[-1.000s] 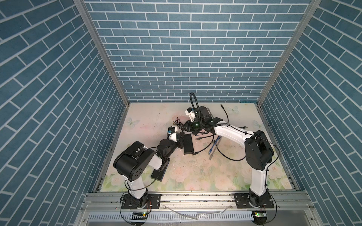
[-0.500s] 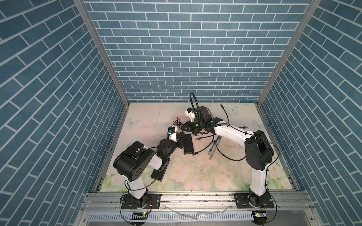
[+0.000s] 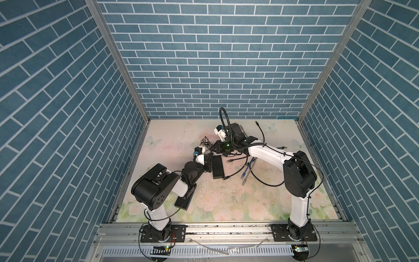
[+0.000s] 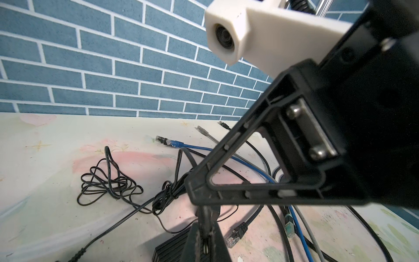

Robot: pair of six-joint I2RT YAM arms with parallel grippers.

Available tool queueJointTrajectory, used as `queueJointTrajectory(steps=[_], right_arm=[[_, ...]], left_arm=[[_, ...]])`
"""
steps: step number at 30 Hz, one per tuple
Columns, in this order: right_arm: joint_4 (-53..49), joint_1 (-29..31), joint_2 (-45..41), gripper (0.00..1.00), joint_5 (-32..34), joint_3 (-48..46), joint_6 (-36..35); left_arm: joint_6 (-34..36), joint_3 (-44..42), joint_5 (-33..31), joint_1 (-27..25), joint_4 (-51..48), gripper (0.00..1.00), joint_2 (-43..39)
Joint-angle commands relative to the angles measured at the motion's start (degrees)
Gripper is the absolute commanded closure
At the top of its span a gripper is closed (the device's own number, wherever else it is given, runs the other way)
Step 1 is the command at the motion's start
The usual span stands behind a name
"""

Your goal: Insert the plug into the switch port

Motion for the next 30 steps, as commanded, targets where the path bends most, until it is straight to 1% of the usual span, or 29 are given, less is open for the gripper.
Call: queueJointTrajectory(steps=[1, 2, 3, 4, 5, 6, 7, 8, 9, 11, 12, 18, 23, 27, 30], right_arm=[[-0.06, 0.57, -0.05, 1.00, -1.84, -0.19, 1.14], [0.28, 0.48, -0.05, 1.00, -1.54, -0.15, 1.34], [0.72, 0.39, -0.03, 1.00, -1.16, -0.19, 1.51], [1.02, 0.31, -0.08, 1.00, -0.79, -0.14, 1.61], [1.23, 0.24, -0.04, 1.00, -0.34, -0.12, 1.71], [1.18, 0.04, -0.05, 1.00, 0.16, 0.02, 1.71], [1.15, -0.04, 0.02, 1.00, 0.47, 0.18, 1.71], [1.22, -0.27, 0.03, 1.00, 0.67, 0.27, 1.67], [1.23, -0.43, 0.03, 1.00, 0.71, 0.24, 1.71], [1.15, -0.75, 0.07, 1.00, 1.09, 0.25, 1.54], [1.08, -0.84, 0.03, 1.00, 1.39, 0.18, 1.32], [-0.14, -1.41, 0.17, 1.00, 3.07, -0.11, -0.19], [-1.26, -2.14, -0.23, 1.00, 3.67, -0.76, -1.34], [-1.67, -2.79, -0.23, 1.00, 2.79, -0.79, -1.97], [-2.08, -3.21, -0.14, 1.00, 2.10, -0.80, -2.48]], left_arm=[[-0.14, -0.91, -1.65, -0.20, -0.73, 0.81, -0.93], [-0.51, -0.99, -1.93, -0.08, -2.37, 0.72, -1.63], [-0.87, -1.00, -2.27, -0.09, -4.60, 0.58, -2.60], [-1.18, -0.88, -2.40, -0.05, -6.99, 0.51, -3.63], [-1.50, -0.79, -2.51, -0.04, -10.66, 0.38, -5.12], [-1.98, -0.40, -2.75, 0.00, -15.44, 0.22, -7.09], [-2.27, 0.28, -2.81, 0.16, -20.16, 0.14, -9.09], [-2.41, 1.43, -3.10, 0.24, -27.54, 0.03, -11.59], [-2.27, 3.29, -3.65, 0.26, -36.06, 0.00, -14.24], [-0.76, 8.26, -5.85, 0.22, -53.58, 0.00, -18.31], [0.05, 10.48, -7.00, 0.27, -60.65, 0.00, -19.79], [1.44, 17.62, -11.75, 0.26, -84.52, 0.00, -23.53], [0.75, 24.44, -12.36, 0.28, -104.43, 0.00, -23.78], [-1.66, 25.90, -11.28, 0.24, -114.71, 0.00, -26.54], [-2.14, 25.45, -8.08, 0.17, -119.48, 0.00, -30.50]])
